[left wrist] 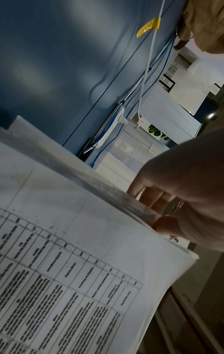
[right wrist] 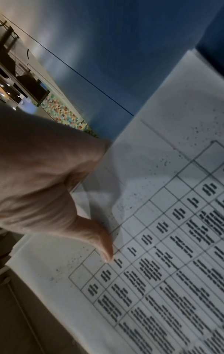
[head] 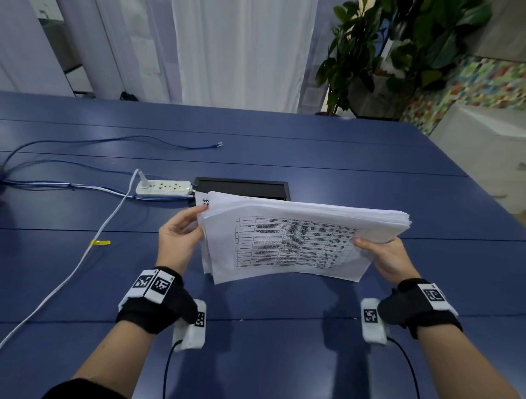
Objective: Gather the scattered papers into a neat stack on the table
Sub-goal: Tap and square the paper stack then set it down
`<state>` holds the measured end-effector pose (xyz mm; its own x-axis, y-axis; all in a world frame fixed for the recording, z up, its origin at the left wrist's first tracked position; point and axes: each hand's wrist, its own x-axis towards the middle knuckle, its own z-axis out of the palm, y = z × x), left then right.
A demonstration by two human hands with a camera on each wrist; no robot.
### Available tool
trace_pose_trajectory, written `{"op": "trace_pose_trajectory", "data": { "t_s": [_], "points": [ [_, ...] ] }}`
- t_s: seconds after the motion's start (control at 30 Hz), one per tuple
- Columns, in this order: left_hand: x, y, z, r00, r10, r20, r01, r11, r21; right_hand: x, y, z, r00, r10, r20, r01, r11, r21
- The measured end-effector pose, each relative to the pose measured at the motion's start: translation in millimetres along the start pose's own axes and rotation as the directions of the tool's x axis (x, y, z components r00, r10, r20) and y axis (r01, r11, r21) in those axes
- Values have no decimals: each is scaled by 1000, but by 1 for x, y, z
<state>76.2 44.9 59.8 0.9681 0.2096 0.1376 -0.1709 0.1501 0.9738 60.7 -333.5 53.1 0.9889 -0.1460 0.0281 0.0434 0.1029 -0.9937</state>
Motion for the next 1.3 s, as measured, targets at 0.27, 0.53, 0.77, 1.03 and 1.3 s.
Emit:
{"op": "trace_pose_trajectory", "data": {
  "t_s": [0.27,0.53,0.77,1.03,1.3],
  "points": [
    [-7,-3,-3,959,-113,258,102,993,55,1,1,-1,1000,4,-15,-4,1000,14],
    [-17,-4,13,992,-115,51,112,991,67,2,1,-1,1000,6,0,-6,1000,23],
    [-14,-11,15,967,-206,149,187,974,132,-4,0,-6,998,1,55,-1,1000,1],
    [-14,-10,19,858,-308,411,284,951,120,-10,6,-25,997,23,76,-20,999,-35],
    [-7,-25,33,919,-248,307,213,967,142,-10,1,-18,1000,-16,-24,13,994,-108]
  ]
}}
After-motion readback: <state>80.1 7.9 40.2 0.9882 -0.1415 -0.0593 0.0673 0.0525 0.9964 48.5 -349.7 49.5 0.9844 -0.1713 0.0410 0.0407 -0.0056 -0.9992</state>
